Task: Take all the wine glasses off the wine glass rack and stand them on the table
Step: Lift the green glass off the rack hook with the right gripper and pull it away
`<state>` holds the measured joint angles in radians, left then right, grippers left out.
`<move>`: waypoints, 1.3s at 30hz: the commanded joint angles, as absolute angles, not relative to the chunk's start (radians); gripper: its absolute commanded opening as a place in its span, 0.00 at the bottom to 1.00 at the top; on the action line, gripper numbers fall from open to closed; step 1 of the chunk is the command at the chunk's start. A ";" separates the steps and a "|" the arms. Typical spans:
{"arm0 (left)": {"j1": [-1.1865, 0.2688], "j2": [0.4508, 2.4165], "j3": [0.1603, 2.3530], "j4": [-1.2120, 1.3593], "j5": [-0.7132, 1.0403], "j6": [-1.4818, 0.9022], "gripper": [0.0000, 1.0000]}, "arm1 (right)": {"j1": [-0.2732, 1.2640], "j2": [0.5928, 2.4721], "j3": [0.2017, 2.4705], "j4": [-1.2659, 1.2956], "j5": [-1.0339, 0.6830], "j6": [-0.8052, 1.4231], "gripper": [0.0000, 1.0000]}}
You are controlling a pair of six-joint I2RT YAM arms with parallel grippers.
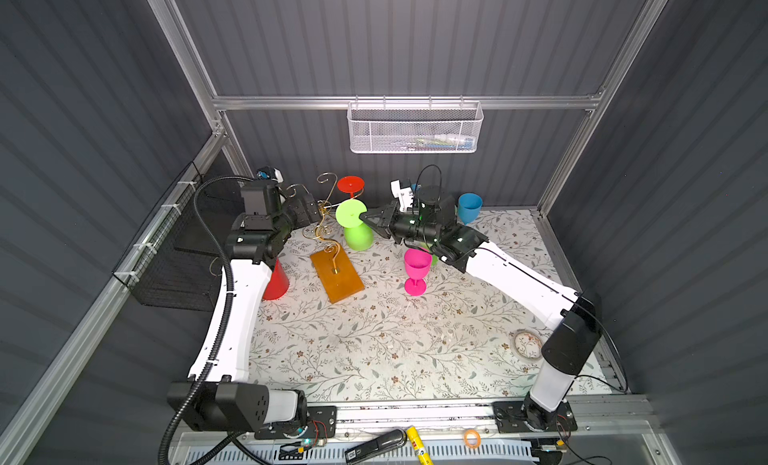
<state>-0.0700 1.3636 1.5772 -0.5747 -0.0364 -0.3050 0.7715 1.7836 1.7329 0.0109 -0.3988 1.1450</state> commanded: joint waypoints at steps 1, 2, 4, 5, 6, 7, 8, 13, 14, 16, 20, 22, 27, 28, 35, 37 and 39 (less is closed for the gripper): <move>-0.059 1.382 1.582 -0.621 -0.020 -0.333 0.99 | 0.785 1.813 1.786 0.006 -0.440 1.135 0.00; -0.058 1.381 1.577 -0.618 -0.020 -0.333 0.98 | 0.787 1.821 1.793 0.005 -0.440 1.137 0.00; -0.058 1.380 1.568 -0.614 -0.014 -0.333 0.99 | 0.788 1.834 1.810 -0.003 -0.442 1.135 0.00; -0.057 1.378 1.566 -0.612 -0.013 -0.333 0.98 | 0.787 1.837 1.818 -0.008 -0.442 1.134 0.00; -0.057 1.379 1.562 -0.611 -0.012 -0.334 0.98 | 0.788 1.844 1.825 -0.011 -0.442 1.135 0.00; -0.057 1.379 1.561 -0.609 -0.010 -0.335 0.98 | 0.788 1.848 1.832 -0.015 -0.442 1.134 0.00; -0.057 1.378 1.559 -0.607 -0.007 -0.334 0.99 | 0.789 1.853 1.836 -0.015 -0.443 1.136 0.00; -0.057 1.378 1.557 -0.603 -0.002 -0.336 0.98 | 0.789 1.878 1.868 -0.032 -0.431 1.132 0.00; -0.057 1.377 1.556 -0.602 0.000 -0.336 0.98 | 0.788 1.885 1.879 -0.035 -0.432 1.133 0.00; -0.057 1.374 1.554 -0.601 0.000 -0.337 0.98 | 0.788 1.906 1.909 -0.045 -0.431 1.134 0.00; -0.057 1.369 1.551 -0.601 0.000 -0.333 0.98 | 0.788 1.950 1.959 -0.057 -0.427 1.144 0.00; -0.057 1.367 1.549 -0.602 0.001 -0.330 0.98 | 0.786 1.968 1.980 -0.061 -0.421 1.146 0.00; -0.057 1.360 1.543 -0.600 0.000 -0.325 0.98 | 0.777 1.995 2.022 -0.071 -0.392 1.151 0.00; -0.057 1.359 1.541 -0.598 0.000 -0.324 0.98 | 0.774 1.997 2.025 -0.068 -0.388 1.153 0.00; -0.057 1.355 1.532 -0.598 -0.007 -0.317 0.98 | 0.746 1.984 2.000 -0.034 -0.383 1.175 0.00; -0.057 1.354 1.533 -0.598 -0.007 -0.316 0.98 | 0.740 1.972 1.986 -0.025 -0.383 1.178 0.00; -0.057 1.354 1.533 -0.598 -0.006 -0.316 0.98 | 0.732 1.954 1.966 -0.012 -0.383 1.180 0.00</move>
